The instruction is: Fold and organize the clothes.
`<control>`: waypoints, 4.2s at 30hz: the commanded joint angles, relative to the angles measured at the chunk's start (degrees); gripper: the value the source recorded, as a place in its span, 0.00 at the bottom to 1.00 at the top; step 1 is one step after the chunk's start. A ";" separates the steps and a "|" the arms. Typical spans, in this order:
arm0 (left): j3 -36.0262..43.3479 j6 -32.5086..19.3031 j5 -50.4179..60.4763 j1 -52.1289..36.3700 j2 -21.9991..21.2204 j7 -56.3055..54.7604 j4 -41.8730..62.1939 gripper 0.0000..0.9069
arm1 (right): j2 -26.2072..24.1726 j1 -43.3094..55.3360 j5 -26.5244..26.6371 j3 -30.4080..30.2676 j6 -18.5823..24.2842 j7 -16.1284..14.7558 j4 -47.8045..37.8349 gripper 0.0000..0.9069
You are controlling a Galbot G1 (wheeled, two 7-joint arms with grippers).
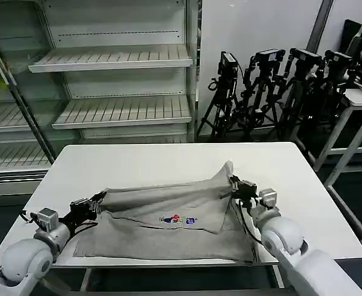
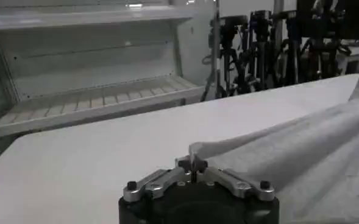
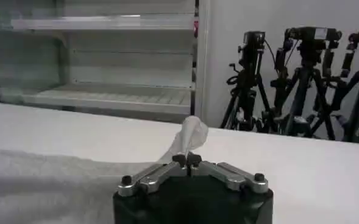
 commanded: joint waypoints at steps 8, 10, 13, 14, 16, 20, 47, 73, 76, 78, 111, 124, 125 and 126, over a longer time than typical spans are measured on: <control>-8.84 0.36 0.62 14.94 2.60 -0.18 -10.92 0.07 | -12.29 -16.55 0.02 6.20 0.15 -0.46 12.71 0.00; -8.94 0.30 1.20 15.47 2.57 -0.16 -11.05 0.07 | -13.14 -18.04 -0.09 6.56 0.21 -0.53 13.32 0.00; -8.72 0.26 1.85 15.91 2.29 -0.18 -10.99 0.07 | -13.60 -19.56 -1.16 6.31 0.60 -0.69 13.67 0.00; -8.60 0.19 2.33 16.11 2.33 -0.15 -10.83 0.07 | -13.65 -19.94 -1.36 6.08 0.68 -0.77 13.68 0.00; -8.33 0.07 2.90 16.47 2.47 -0.10 -10.68 0.07 | -13.70 -20.30 -2.62 5.49 1.04 -1.00 13.45 0.00; -7.82 0.03 3.34 16.46 2.37 -0.14 -10.33 0.07 | -13.66 -19.95 -3.52 4.49 1.33 -1.16 12.80 0.00; -16.77 0.38 7.18 21.68 7.95 -0.01 -12.38 1.00 | -17.56 -27.00 -2.16 17.83 0.58 0.21 17.97 1.00; -7.37 10.11 -10.24 13.70 -2.59 -6.10 -6.15 1.00 | -13.66 -19.18 5.34 32.46 2.32 0.87 16.33 1.00; -6.35 10.09 -9.56 13.33 -2.98 -5.88 -5.49 1.00 | -13.10 -19.27 5.17 32.09 2.32 0.84 16.56 1.00; -5.63 10.09 -9.14 13.23 -3.27 -5.72 -5.19 1.00 | -12.89 -19.31 5.13 31.92 2.32 0.85 16.67 1.00; -12.43 8.68 -5.50 16.06 -2.43 -4.43 -6.56 0.04 | -13.20 -19.60 5.97 32.22 3.22 0.40 19.12 1.00; -32.88 9.09 -3.47 24.67 5.66 -3.83 -3.26 0.04 | -13.87 -14.24 6.18 27.65 4.02 -0.42 17.17 1.00; -34.44 9.15 -3.04 25.81 6.00 -3.69 -3.22 0.04 | -13.85 -13.87 6.16 27.15 4.04 -0.45 17.05 1.00; -34.95 9.14 -2.96 26.49 6.42 -3.64 -3.23 0.04 | -13.80 -13.47 6.17 26.83 4.06 -0.45 16.95 1.00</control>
